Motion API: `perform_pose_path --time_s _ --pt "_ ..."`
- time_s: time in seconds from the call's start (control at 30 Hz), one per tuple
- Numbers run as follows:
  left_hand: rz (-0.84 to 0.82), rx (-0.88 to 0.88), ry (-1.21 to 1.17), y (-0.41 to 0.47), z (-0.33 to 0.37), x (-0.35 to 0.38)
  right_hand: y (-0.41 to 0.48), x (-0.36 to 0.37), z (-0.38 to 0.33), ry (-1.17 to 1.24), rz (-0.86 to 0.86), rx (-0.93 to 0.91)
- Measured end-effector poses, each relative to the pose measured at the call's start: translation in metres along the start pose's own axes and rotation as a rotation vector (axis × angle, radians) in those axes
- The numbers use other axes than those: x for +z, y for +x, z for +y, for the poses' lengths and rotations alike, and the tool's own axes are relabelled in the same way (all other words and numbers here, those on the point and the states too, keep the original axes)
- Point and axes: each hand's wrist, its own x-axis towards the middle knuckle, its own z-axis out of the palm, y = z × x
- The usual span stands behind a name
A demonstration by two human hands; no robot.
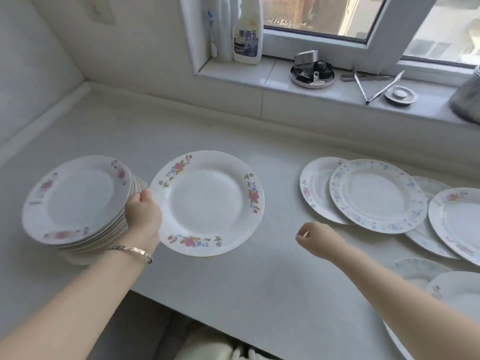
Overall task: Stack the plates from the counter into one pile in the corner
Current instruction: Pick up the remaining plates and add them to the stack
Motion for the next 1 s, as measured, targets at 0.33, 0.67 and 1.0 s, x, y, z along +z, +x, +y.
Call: perform_pose_path --time_s 0.33,0.67,1.0 --pt "0.269 -0.153 -0.089 0.151 -0.026 -0.129 0.039 0.051 -0.178 -0.106 0.009 -0.085" --pt "0.18 -0.187 -0.054 0.213 -0.054 -0.16 0.057 0.081 -0.254 -0.149 -0.001 -0.069" --pt "-0.004 0.218 0.662 0.228 -0.067 -0.178 0.07 0.085 -0.272 -0.221 -0.024 -0.125"
